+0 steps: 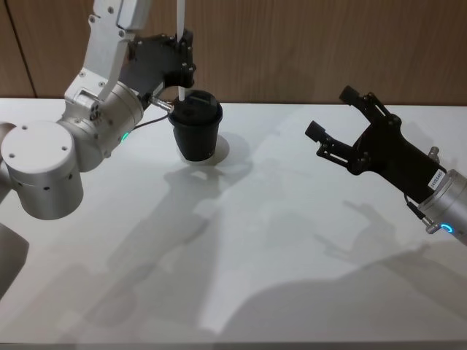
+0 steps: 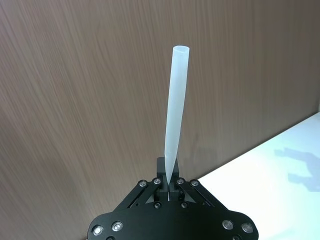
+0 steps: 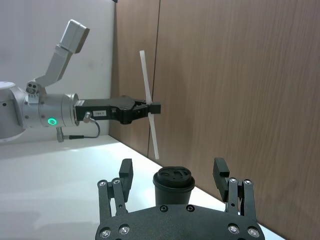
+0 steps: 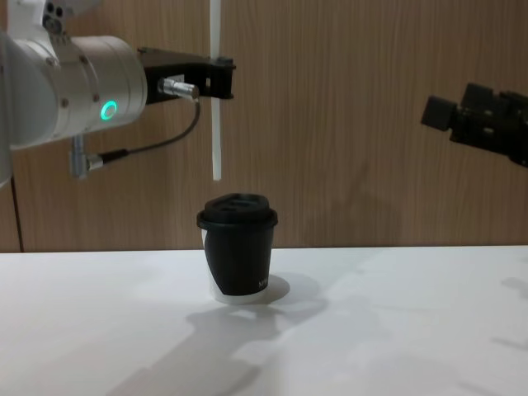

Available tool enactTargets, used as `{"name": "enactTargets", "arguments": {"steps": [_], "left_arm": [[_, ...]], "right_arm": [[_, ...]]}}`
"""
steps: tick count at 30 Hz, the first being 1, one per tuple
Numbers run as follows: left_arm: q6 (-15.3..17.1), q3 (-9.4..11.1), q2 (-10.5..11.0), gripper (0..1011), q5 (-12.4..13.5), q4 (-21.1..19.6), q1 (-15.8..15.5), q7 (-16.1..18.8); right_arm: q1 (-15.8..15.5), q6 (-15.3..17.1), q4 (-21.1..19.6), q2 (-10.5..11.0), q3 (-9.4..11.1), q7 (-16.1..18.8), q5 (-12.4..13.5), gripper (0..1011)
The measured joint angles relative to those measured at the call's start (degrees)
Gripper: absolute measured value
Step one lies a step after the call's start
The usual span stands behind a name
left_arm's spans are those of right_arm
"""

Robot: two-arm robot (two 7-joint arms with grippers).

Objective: Pick up the straw with one hand, pass it to the other hand, and insert it into the cup.

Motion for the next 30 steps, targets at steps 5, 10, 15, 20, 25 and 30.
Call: {"name": "enactTargets", "arguments": {"steps": [5,10,15,20,25,30], "left_arm": [[0.11,0.24,-0.69,8,0.56,1.3,-0.21,0.13],[0.15,0.42,-1.3,7,0.99,2.45,-0.47,0.2],[0.15,0.59,-2.06,7,1.44,3.69,-0.83,0.21],[0.05,0.72,-2.73,7,1.78,4.89,-1.16,0.17],[-0.16,0.82,-3.42,8,2.11,6.11,-1.54,0.07],[-0.3,0.88,-4.03,7,2.42,7.19,-1.83,-0.13]], "right_arm": [[0.0,0.0,0.0,0.0,0.0,0.0,0.0,1001],[0.0,0.0,0.0,0.0,0.0,0.0,0.0,1001],[0.0,0.0,0.0,0.0,0.0,0.0,0.0,1001],[0.0,0.0,0.0,0.0,0.0,0.0,0.0,1001],[0.0,0.0,0.0,0.0,0.0,0.0,0.0,1001],[0.0,0.0,0.0,0.0,0.0,0.0,0.0,1001]]}}
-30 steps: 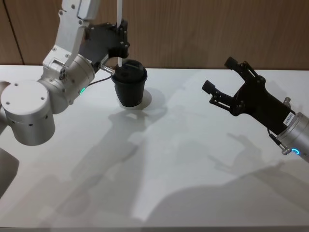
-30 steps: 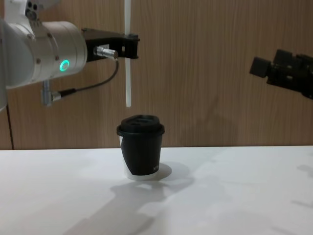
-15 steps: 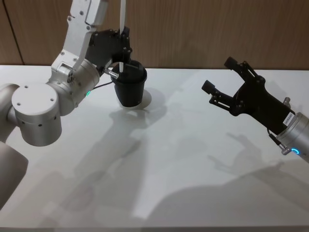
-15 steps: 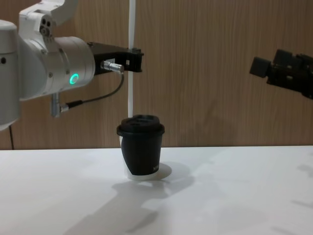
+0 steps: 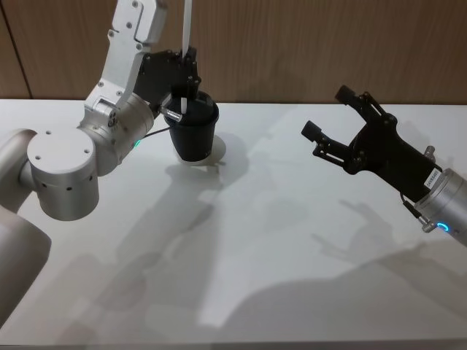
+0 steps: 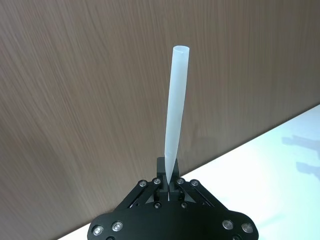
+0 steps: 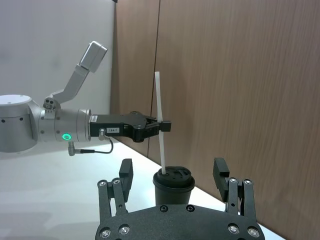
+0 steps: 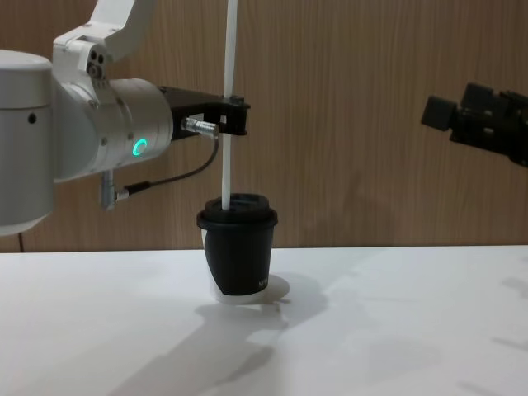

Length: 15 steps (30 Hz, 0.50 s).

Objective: Pick up the straw with one hand, pass it to the other hand, and insert it into the cup.

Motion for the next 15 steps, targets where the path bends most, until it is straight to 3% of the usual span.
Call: {"name": "enactTargets", "arguments": {"steps": [15], "left_arm": [[-0.21,-0.12,-1.02,8,0.75,1.74,-0.38,-0.43]], "right_arm": [[0.0,0.0,0.0,0.0,0.0,0.0,0.0,1001]]}}
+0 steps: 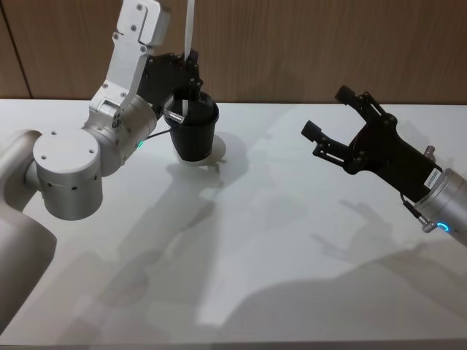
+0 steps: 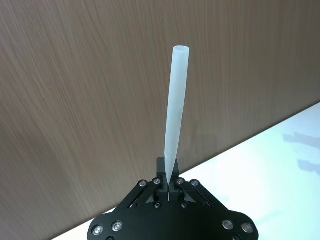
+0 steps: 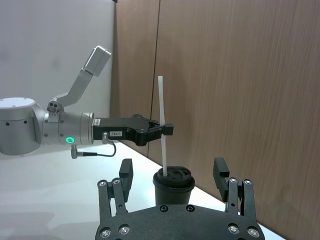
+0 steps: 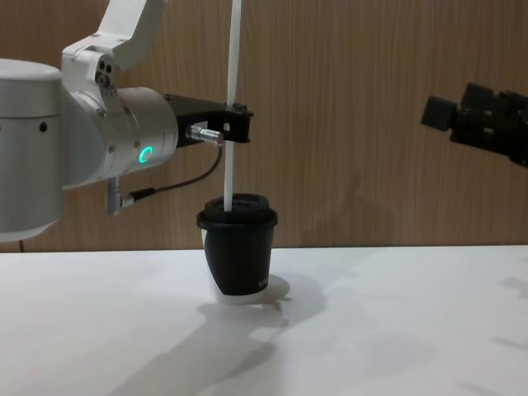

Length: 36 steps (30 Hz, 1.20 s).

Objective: Pick up the straw with one hand, pass it to the other hand, and insert it into the cup.

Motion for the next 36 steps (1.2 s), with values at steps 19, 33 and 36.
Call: {"name": "enactTargets", "arguments": {"steps": [19,33,36], "left_arm": [[-0.13,-0.14,-0.42,529,0.34,0.67,-0.11,-0.16],[-0.13,-0.15,-0.49,942,0.43,0.78,-0.14,-0.17],[-0.13,-0.15,-0.51,1000,0.43,0.79,-0.14,-0.17]], "right_arm": [[0.0,0.0,0.0,0.0,0.0,0.0,0.0,1001],[0.0,0.0,0.0,0.0,0.0,0.0,0.0,1001],[0.0,0.0,0.0,0.0,0.0,0.0,0.0,1001]]}}
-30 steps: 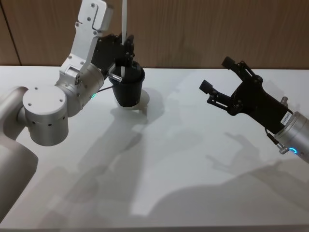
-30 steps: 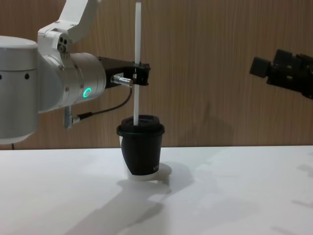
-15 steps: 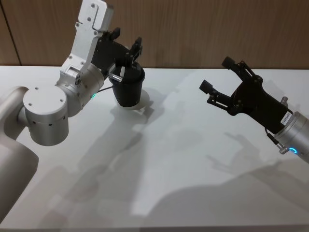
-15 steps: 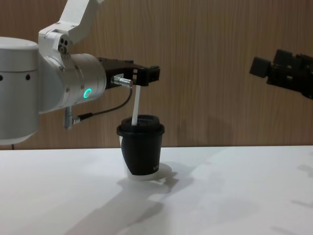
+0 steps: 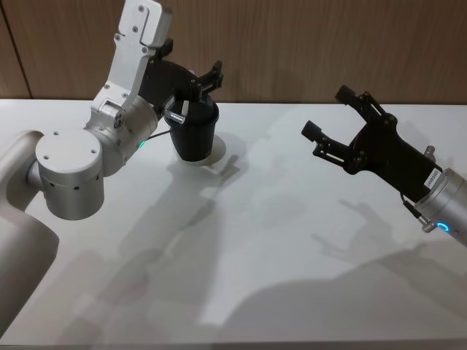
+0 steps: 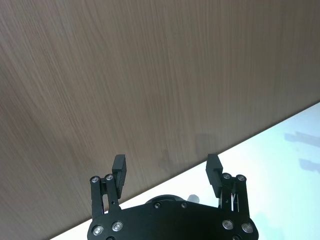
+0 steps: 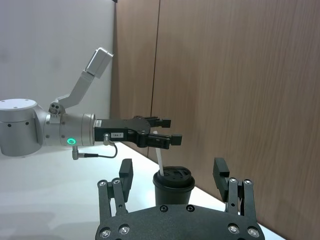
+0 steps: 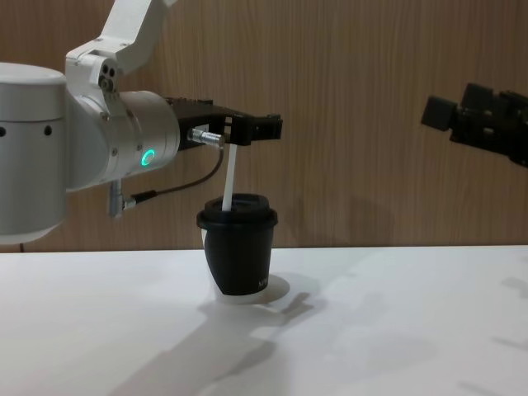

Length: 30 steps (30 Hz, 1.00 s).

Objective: Pick up the straw with one hand, pass it to the other hand, and insert it into the cup.

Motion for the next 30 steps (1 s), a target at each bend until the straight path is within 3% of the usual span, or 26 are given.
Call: {"name": "enactTargets", "arguments": {"steps": [21,30], "left_arm": [[-0.14,-0.15,0.07,1000,-0.11,-0.19,0.27,-0.68],[-1.46,-0.73,0.99,1000,-1.56,-1.2,1.38,-3.65]], "right_arm": [[0.0,-0.01,-0.01,0.01,0.02,-0.35,0.0,1001],[-0.19,0.47,-0.85,-0.34,0.73,-4.36,-0.89,1001]]}}
